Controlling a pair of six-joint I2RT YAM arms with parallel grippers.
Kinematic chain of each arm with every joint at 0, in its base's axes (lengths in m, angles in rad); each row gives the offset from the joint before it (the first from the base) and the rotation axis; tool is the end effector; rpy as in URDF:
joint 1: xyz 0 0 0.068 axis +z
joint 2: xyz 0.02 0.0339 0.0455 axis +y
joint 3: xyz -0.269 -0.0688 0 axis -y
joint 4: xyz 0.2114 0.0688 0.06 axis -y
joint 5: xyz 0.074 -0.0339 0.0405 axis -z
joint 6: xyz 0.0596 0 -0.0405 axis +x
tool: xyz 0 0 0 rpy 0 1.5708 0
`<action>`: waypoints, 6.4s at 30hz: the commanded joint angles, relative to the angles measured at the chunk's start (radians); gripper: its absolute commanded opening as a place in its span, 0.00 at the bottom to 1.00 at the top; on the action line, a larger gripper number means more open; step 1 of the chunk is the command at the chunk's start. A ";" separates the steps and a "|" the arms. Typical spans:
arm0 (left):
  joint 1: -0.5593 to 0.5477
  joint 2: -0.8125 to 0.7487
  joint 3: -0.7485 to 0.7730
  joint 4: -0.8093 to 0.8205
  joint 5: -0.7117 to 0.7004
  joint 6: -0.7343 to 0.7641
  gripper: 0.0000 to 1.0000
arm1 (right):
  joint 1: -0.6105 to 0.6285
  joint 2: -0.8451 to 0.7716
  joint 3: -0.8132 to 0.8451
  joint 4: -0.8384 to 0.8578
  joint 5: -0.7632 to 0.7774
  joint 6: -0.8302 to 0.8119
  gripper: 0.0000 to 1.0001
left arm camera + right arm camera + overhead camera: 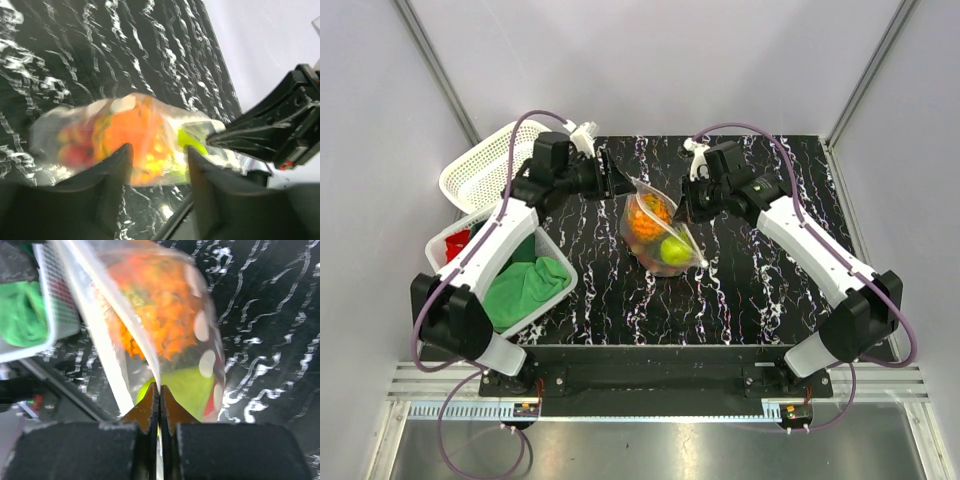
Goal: Open the zip-top bag and remove the fake food
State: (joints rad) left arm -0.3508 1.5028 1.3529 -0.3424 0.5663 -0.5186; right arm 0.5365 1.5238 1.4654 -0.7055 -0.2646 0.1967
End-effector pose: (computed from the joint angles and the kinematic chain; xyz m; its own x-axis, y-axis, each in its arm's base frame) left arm 0.2982 -0.1432 0.3509 -0.7493 -0.1712 -0.6397 0.4175 0.6277 -0.6570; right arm 0.2644 0.1754 0.3388 -0.7112 -0.2035 -0.6729 -0.5268 0.7880 0.3185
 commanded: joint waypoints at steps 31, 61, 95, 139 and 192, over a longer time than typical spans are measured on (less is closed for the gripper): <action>-0.318 0.120 0.226 -0.357 -0.286 0.066 0.13 | 0.002 -0.096 -0.036 0.075 -0.139 0.227 0.00; -0.513 0.140 0.100 -0.538 -0.519 0.190 0.83 | 0.002 -0.142 -0.165 0.092 -0.160 0.237 0.00; -0.516 -0.257 -0.064 -0.285 -0.625 0.147 0.00 | 0.000 -0.203 -0.258 0.112 -0.039 0.244 0.00; 0.513 0.758 0.539 0.281 -0.503 -0.721 0.42 | 0.000 -0.133 0.024 -0.084 0.034 0.173 0.00; -0.568 0.092 0.111 -0.133 -0.740 0.256 0.39 | 0.000 -0.303 -0.151 -0.121 -0.035 0.171 0.00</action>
State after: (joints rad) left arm -0.9009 1.5906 1.3918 -0.4591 -0.0982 -0.3843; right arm 0.5365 1.2617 1.3277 -0.8341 -0.2901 0.3511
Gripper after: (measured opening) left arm 0.337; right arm 0.010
